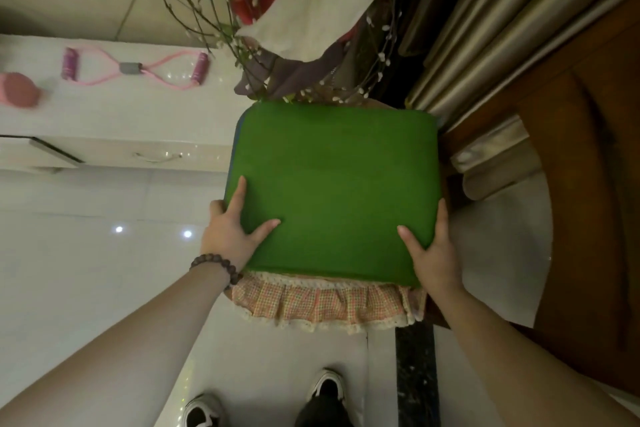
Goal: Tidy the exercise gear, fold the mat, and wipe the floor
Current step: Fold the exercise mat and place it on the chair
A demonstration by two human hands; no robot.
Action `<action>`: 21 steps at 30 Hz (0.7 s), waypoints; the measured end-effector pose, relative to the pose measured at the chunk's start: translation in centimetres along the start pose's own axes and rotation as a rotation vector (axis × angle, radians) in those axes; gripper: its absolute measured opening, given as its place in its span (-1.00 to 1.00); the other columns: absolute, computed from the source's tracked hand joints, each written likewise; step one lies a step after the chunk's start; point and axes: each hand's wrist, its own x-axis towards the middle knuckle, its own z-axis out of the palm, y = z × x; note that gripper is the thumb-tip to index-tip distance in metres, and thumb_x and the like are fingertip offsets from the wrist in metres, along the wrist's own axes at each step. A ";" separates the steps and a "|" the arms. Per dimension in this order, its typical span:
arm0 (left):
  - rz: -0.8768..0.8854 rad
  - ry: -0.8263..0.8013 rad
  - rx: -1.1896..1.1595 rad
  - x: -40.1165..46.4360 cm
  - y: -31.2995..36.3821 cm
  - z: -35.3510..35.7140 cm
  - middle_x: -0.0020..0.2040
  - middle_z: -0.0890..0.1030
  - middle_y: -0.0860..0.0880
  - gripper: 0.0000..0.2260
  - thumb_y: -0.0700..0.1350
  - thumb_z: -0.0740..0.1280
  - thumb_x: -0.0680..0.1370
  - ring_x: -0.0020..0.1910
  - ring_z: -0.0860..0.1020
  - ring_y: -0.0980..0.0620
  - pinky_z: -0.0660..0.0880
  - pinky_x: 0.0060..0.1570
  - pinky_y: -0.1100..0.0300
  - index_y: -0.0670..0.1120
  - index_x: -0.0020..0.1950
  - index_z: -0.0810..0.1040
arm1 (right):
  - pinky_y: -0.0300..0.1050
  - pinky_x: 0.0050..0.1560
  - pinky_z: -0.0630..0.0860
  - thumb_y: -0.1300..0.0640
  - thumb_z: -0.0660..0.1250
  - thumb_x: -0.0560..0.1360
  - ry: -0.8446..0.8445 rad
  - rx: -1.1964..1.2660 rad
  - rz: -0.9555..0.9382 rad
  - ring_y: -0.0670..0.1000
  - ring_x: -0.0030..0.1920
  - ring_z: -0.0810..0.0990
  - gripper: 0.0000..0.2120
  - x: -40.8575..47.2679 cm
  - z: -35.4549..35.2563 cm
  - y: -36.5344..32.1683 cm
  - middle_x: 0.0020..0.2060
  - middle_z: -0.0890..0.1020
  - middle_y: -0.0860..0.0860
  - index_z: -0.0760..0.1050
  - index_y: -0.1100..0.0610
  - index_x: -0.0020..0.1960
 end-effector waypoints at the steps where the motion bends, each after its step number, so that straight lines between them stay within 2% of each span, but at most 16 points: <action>1: 0.012 -0.016 0.057 0.0 -0.2 0.4 0.31 0.28 -0.17 -0.14 0.33 0.29 0.43 0.16 0.49 -0.23 0.48 0.15 -0.02 0.18 0.57 -0.13 | 0.04 -0.01 0.55 -0.30 0.26 0.43 -0.011 -0.052 0.013 0.21 0.11 0.55 -0.15 0.2 0.2 0.0 0.26 0.46 0.17 -0.18 -0.17 0.52; 4: 0.031 -0.026 0.216 -0.2 -0.6 1.3 0.44 0.16 -0.23 -0.19 0.39 0.11 0.49 0.33 0.33 -0.25 0.40 0.25 -0.08 0.16 0.55 -0.29 | 0.11 -0.04 0.57 -0.36 0.18 0.42 -0.017 -0.123 0.046 0.23 0.07 0.55 -0.16 -0.3 0.4 -0.1 0.24 0.46 0.19 -0.24 -0.21 0.50; 6: 0.010 -0.041 0.222 -0.7 -0.7 1.5 0.45 0.16 -0.22 -0.19 0.41 0.06 0.47 0.32 0.35 -0.26 0.42 0.21 -0.09 0.17 0.54 -0.32 | 0.11 -0.02 0.57 -0.38 0.15 0.41 -0.025 -0.135 0.062 0.23 0.09 0.54 -0.16 -0.9 0.3 0.0 0.25 0.46 0.19 -0.27 -0.23 0.49; 9: -0.006 -0.024 0.215 -2.4 -1.4 2.1 0.37 0.25 -0.23 -0.16 0.47 -0.01 0.41 0.21 0.44 -0.26 0.47 0.16 -0.08 0.18 0.53 -0.32 | 0.05 -0.01 0.55 -0.34 0.17 0.44 -0.047 -0.144 0.073 0.22 0.11 0.53 -0.16 -1.5 0.0 0.5 0.26 0.45 0.20 -0.30 -0.22 0.49; 12: -0.033 -0.017 0.229 -4.0 -2.0 2.9 0.37 0.26 -0.26 -0.15 0.49 -0.05 0.38 0.28 0.39 -0.28 0.44 0.22 -0.12 0.17 0.54 -0.30 | 0.07 0.04 0.53 -0.31 0.19 0.46 -0.098 -0.148 0.136 0.25 0.14 0.50 -0.16 -2.3 -0.2 0.5 0.25 0.42 0.24 -0.30 -0.21 0.50; 14: -0.045 -0.004 0.292 -4.0 -1.9 2.9 0.40 0.25 -0.28 -0.15 0.49 -0.08 0.39 0.31 0.36 -0.27 0.42 0.24 -0.15 0.14 0.56 -0.27 | 0.17 0.17 0.45 -0.30 0.17 0.48 -0.099 -0.241 0.204 0.28 0.24 0.41 -0.17 -2.3 -0.4 -0.3 0.31 0.34 0.27 -0.28 -0.15 0.51; 16: -0.014 0.068 0.423 -3.7 -1.3 2.7 0.47 0.19 -0.29 -0.18 0.45 -0.07 0.45 0.43 0.25 -0.26 0.26 0.35 -0.21 0.03 0.59 -0.14 | 0.30 0.36 0.23 -0.30 0.12 0.50 -0.006 -0.466 0.091 0.28 0.43 0.18 -0.22 -2.1 -0.3 -2.4 0.46 0.13 0.25 -0.23 -0.11 0.53; 18: 0.091 0.157 0.451 -3.5 -0.3 2.7 0.54 0.07 -0.29 -0.24 0.35 -0.05 0.50 0.53 0.05 -0.23 0.01 0.43 -0.27 -0.08 0.58 0.04 | 0.33 0.42 -0.03 -0.31 0.03 0.52 0.106 -0.606 -0.187 0.21 0.51 -0.07 -0.30 -2.0 1.1 -5.5 0.54 -0.10 0.14 -0.18 -0.13 0.53; 19: 0.157 0.175 0.438 -3.4 0.1 2.9 0.56 0.03 -0.27 -0.27 0.31 -0.05 0.51 0.55 -0.02 -0.21 -0.06 0.45 -0.27 -0.09 0.57 0.07 | 0.33 0.41 -0.14 -0.30 -0.01 0.54 0.119 -0.618 -0.326 0.17 0.52 -0.14 -0.34 -2.0 2.4 -7.2 0.54 -0.16 0.09 -0.17 -0.14 0.53; 21: 0.230 0.151 0.458 -3.4 0.3 3.9 0.58 -0.02 -0.23 -0.31 0.30 -0.09 0.54 0.56 -0.08 -0.18 -0.08 0.47 -0.27 -0.04 0.58 0.04 | 0.34 0.41 -0.25 -0.26 -0.07 0.57 0.028 -0.655 -0.547 0.13 0.53 -0.18 -0.41 -2.3 5.9 -9.3 0.52 -0.18 0.03 -0.12 -0.14 0.54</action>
